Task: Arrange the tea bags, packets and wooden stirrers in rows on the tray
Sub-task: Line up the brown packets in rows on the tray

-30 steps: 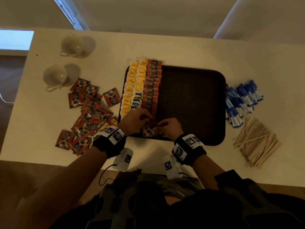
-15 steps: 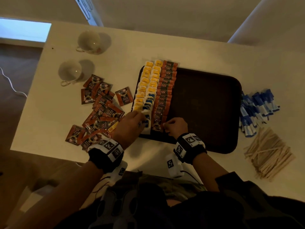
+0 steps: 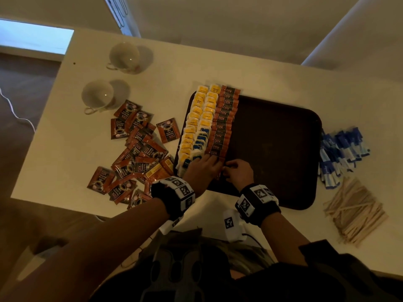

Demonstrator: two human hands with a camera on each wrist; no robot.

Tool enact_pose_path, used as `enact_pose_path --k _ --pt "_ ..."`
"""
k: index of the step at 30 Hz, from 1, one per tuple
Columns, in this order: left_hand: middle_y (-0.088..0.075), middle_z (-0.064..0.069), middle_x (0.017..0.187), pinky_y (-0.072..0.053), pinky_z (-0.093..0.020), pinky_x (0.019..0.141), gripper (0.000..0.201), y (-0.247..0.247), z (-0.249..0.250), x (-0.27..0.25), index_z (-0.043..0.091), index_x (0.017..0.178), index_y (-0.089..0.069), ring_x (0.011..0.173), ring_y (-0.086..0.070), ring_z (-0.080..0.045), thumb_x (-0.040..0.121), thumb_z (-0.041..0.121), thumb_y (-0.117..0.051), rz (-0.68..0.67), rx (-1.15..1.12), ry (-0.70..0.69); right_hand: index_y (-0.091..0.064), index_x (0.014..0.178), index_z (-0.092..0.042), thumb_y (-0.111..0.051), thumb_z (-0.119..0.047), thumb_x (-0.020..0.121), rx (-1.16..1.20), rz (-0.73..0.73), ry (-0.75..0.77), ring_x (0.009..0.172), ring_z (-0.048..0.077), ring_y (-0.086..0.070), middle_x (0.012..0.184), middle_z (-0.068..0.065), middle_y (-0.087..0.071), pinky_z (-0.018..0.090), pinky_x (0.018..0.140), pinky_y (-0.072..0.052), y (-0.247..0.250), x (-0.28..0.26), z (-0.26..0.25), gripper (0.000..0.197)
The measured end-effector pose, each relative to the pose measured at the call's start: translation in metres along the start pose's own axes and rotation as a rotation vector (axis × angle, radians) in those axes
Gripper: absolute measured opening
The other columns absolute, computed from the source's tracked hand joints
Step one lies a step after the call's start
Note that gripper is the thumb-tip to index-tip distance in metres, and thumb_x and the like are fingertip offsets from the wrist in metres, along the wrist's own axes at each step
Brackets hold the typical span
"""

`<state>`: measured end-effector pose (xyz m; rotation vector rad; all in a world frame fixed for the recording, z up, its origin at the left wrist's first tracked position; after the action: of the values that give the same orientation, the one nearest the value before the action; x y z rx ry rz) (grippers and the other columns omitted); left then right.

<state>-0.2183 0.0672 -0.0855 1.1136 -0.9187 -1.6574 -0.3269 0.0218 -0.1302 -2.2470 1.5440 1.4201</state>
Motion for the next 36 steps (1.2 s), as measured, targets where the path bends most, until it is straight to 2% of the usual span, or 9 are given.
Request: enact_pose_path --k 3,7,12,15,18,22,27,31,36 --pt "-0.063 -0.015 0.103 -0.053 -0.041 0.068 0.034 0.004 0.0 0.003 0.005 0.111 -0.061 0.092 -0.062 -0.033 0.083 0.019 -0.048 0.003 -0.043 0.004 -0.064 0.094 -0.016 -0.064 -0.009 0.082 -0.015 -0.014 0.035 0.094 0.024 -0.064 0.1 0.007 -0.066 0.044 0.085 -0.054 -0.001 0.001 -0.004 0.014" --pt "-0.062 -0.015 0.107 -0.052 -0.041 0.073 0.038 0.004 -0.002 0.005 0.005 0.117 -0.059 0.097 -0.06 -0.034 0.08 0.009 -0.065 0.046 -0.06 0.007 -0.062 0.092 -0.017 -0.063 -0.007 0.081 -0.006 -0.016 0.046 0.095 0.023 -0.063 0.101 0.006 -0.065 0.044 0.087 -0.054 0.001 0.0 -0.008 0.015" --pt "-0.062 -0.013 0.107 -0.049 -0.038 0.077 0.03 0.022 -0.003 0.0 0.005 0.11 -0.061 0.097 -0.06 -0.031 0.081 0.015 -0.067 0.148 -0.13 0.001 -0.063 0.106 -0.012 -0.064 -0.011 0.084 0.023 -0.014 0.04 0.098 0.023 -0.062 0.107 0.008 -0.064 0.044 0.089 -0.053 0.004 0.001 -0.002 0.023" --pt "-0.055 -0.007 0.113 -0.043 -0.033 0.087 0.027 0.046 -0.043 -0.015 0.008 0.114 -0.057 0.105 -0.049 -0.022 0.089 0.019 -0.059 0.249 -0.34 0.26 -0.061 0.111 -0.01 -0.063 -0.011 0.087 0.073 -0.026 0.029 0.099 0.023 -0.062 0.11 0.011 -0.063 0.039 0.085 -0.053 0.008 -0.002 0.007 0.024" --pt "-0.055 -0.007 0.11 -0.036 -0.027 0.08 0.018 0.06 -0.114 -0.044 0.011 0.105 -0.059 0.104 -0.048 -0.022 0.087 0.014 -0.058 0.33 -0.439 0.587 -0.061 0.111 -0.008 -0.061 -0.009 0.088 0.119 -0.029 0.021 0.099 0.022 -0.06 0.11 0.011 -0.061 0.035 0.079 -0.052 0.019 -0.01 0.015 0.022" --pt "-0.057 -0.01 0.109 -0.042 -0.033 0.075 0.042 0.04 -0.188 -0.095 0.014 0.111 -0.055 0.098 -0.054 -0.026 0.077 0.032 -0.071 0.082 -0.484 0.882 -0.061 0.109 -0.008 -0.059 -0.007 0.09 0.17 -0.035 0.003 0.097 0.021 -0.058 0.109 0.011 -0.06 0.03 0.073 -0.049 0.034 -0.021 0.027 0.02" --pt "-0.037 -0.02 0.127 -0.038 -0.049 0.095 0.086 0.017 -0.194 -0.132 0.015 0.14 -0.027 0.118 -0.037 -0.039 0.074 0.044 -0.074 -0.194 -0.275 0.91 -0.06 0.104 -0.011 -0.058 -0.008 0.091 0.138 -0.043 0.041 0.091 0.021 -0.06 0.106 0.012 -0.061 0.028 0.069 -0.049 0.049 -0.03 0.039 0.014" --pt "-0.037 -0.019 0.126 -0.038 -0.045 0.088 0.071 0.018 -0.191 -0.129 0.011 0.136 -0.033 0.116 -0.035 -0.036 0.079 0.033 -0.07 -0.116 -0.192 0.88 -0.06 0.105 -0.01 -0.058 -0.008 0.091 0.11 -0.032 0.061 0.087 0.021 -0.061 0.104 0.013 -0.062 0.027 0.067 -0.049 0.059 -0.035 0.047 0.014" --pt "-0.053 -0.018 0.112 -0.039 -0.038 0.078 0.026 0.017 -0.211 -0.124 0.005 0.106 -0.054 0.105 -0.046 -0.035 0.086 0.021 -0.061 -0.041 -0.304 0.881 -0.06 0.108 -0.009 -0.058 -0.008 0.092 0.127 -0.004 0.077 0.085 0.017 -0.061 0.1 0.01 -0.063 0.026 0.066 -0.049 0.065 -0.04 0.048 0.016"
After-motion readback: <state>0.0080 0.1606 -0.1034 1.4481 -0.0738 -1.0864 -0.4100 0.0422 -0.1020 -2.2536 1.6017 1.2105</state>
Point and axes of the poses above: each hand's wrist, its own x-axis towards the middle knuckle, its own y-axis out of the back of the hand, z = x × y, the point moved 6 cm from there along x, towards the middle knuckle
